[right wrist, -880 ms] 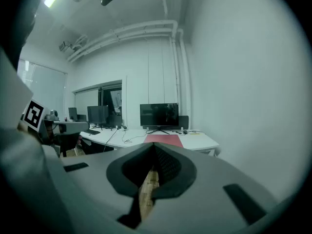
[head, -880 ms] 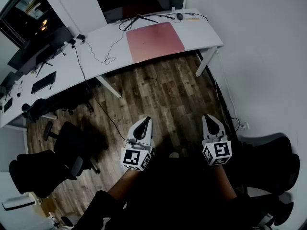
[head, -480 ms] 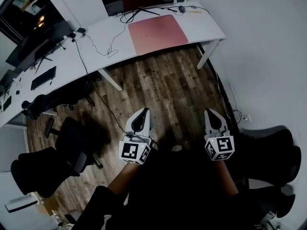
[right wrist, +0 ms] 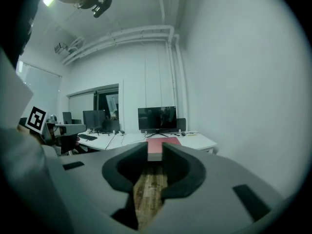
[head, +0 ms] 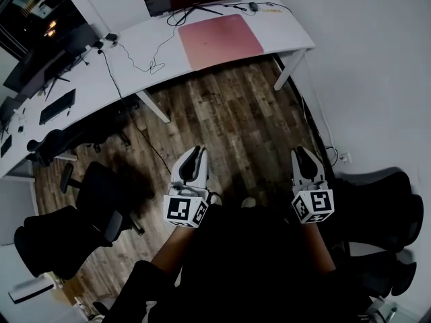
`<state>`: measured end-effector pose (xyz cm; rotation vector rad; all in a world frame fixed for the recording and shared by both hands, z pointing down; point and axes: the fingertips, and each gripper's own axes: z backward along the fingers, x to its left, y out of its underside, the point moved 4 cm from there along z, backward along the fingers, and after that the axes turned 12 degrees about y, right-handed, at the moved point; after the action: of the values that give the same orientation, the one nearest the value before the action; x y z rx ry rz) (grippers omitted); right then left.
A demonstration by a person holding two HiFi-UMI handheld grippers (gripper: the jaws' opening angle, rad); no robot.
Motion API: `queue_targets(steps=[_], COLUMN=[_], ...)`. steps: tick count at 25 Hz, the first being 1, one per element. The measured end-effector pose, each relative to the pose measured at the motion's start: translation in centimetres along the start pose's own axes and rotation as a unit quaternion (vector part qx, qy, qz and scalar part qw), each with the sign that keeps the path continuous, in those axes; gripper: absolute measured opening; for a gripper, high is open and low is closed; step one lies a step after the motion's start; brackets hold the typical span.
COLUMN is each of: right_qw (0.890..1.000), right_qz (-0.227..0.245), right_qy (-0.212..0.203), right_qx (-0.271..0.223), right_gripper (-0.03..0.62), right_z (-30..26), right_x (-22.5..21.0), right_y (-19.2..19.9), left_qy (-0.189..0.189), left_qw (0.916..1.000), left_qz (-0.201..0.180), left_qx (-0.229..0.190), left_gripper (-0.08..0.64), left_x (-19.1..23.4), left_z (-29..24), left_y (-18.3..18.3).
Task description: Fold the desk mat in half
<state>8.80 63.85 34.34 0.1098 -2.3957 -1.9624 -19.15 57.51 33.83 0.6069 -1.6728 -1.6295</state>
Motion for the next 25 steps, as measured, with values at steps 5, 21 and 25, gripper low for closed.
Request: queue_targets(steps=[5, 21, 25], right_qw=[0.996, 0.992, 0.992], right_qz=[-0.008, -0.038, -0.034], right_qy=[0.085, 0.106, 0.102], right_qx=[0.006, 0.052, 0.07], right_gripper=[0.377, 0.482, 0.482], right_z=[0.4, 0.5, 0.4], right_x=[-1.7, 3.4, 4.9], right_y=[0.7, 3.9, 5.1], left_qy=[-0.038, -0.025, -0.018], left_qw=[0.9992, 0.9995, 0.9991], left_qz=[-0.014, 0.01, 0.031], left_qx=[0.003, 0.019, 0.021], left_gripper=[0.338, 0.365, 0.365], left_x=[1.6, 6.7, 8.0], left_z=[1.1, 5.6, 6.2], left_y=[0.2, 2.4, 3.5])
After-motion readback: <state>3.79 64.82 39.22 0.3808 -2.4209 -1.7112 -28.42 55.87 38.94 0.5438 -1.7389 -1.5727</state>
